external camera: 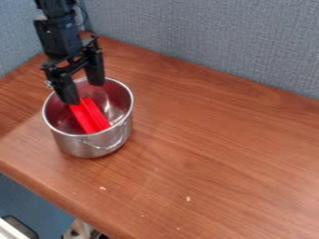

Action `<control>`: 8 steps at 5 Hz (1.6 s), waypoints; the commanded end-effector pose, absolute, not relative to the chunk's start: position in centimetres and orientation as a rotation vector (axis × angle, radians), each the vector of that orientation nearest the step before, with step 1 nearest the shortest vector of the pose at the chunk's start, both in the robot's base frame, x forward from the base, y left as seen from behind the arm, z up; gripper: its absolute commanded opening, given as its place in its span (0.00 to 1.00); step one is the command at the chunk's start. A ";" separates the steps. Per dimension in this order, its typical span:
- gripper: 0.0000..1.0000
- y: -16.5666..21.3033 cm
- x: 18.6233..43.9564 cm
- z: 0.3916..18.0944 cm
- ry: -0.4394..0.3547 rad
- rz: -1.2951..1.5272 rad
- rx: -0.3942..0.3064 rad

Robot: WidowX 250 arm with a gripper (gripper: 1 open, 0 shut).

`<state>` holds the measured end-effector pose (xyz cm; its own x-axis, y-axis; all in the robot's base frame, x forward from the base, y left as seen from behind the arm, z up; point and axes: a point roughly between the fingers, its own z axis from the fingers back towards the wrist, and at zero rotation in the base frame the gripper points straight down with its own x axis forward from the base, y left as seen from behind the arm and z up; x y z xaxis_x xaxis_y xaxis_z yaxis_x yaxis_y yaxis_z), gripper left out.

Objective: Move the red object from the metal pot to the table

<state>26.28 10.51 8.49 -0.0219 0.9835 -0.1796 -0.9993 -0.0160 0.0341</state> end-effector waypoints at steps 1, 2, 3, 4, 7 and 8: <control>1.00 9.5 26.3 10.3 0.076 1.580 -0.118; 1.00 8.9 25.9 10.4 0.046 1.590 -0.097; 1.00 9.1 25.7 9.8 0.019 1.640 -0.078; 1.00 9.2 25.4 8.9 -0.005 1.688 -0.061; 1.00 11.6 25.8 8.7 -0.074 1.610 0.000; 1.00 11.1 26.1 8.3 -0.089 1.618 0.021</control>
